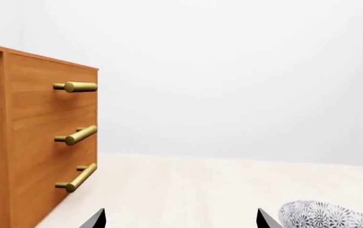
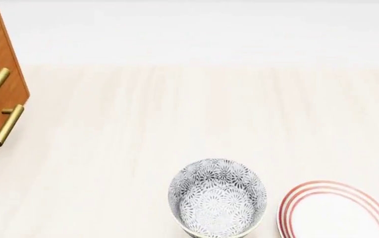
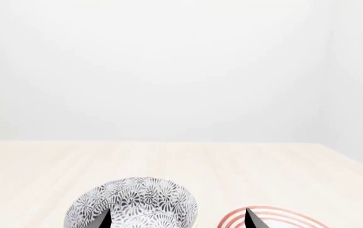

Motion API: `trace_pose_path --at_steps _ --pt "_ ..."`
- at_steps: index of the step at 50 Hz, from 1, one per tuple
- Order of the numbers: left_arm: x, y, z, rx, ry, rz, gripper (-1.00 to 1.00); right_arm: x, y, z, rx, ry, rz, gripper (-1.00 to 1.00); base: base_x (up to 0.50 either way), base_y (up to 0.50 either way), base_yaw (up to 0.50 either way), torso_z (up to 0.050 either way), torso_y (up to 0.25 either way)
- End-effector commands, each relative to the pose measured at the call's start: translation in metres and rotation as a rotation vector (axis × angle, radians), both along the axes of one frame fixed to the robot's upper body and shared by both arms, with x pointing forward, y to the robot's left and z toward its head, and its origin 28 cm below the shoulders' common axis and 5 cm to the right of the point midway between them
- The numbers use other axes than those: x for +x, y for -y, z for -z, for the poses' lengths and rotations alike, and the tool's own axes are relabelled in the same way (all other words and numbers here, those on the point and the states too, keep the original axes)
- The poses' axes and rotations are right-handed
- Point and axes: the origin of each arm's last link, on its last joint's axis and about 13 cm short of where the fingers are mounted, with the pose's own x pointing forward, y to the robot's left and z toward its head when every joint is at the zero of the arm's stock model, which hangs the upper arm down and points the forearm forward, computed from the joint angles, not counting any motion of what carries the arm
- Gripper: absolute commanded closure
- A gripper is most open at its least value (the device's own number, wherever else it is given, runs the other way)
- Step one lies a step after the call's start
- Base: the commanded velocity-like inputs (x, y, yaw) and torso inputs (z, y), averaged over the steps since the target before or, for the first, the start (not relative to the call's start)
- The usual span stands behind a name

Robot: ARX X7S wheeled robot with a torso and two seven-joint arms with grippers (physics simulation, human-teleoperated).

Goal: Put the bowl on top of the cabinet.

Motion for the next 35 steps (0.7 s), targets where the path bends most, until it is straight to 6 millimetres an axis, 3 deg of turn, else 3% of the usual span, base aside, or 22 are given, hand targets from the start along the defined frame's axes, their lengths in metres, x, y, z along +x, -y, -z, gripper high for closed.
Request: trace_pose_path --at_steps 1,14,35 --pt "-0.0008 -0.0002 -0.0003 0.002 0.010 0.005 -1.00 0.0000 0.0002 0.0000 0.002 0.002 0.000 -1.00 0.00 0.00 0.00 0.000 0.000" --pt "0.0002 0.0008 0.0009 0.014 0.002 0.000 -1.00 0.0007 0.0014 -0.0005 0.005 0.009 0.048 -1.00 0.00 0.03 0.00 0.000 0.000" --pt "0.0018 0.0013 0.0015 0.024 -0.002 -0.012 -1.00 0.0013 0.0001 0.0006 -0.009 0.006 0.036 -1.00 0.00 0.48 0.00 0.000 0.000"
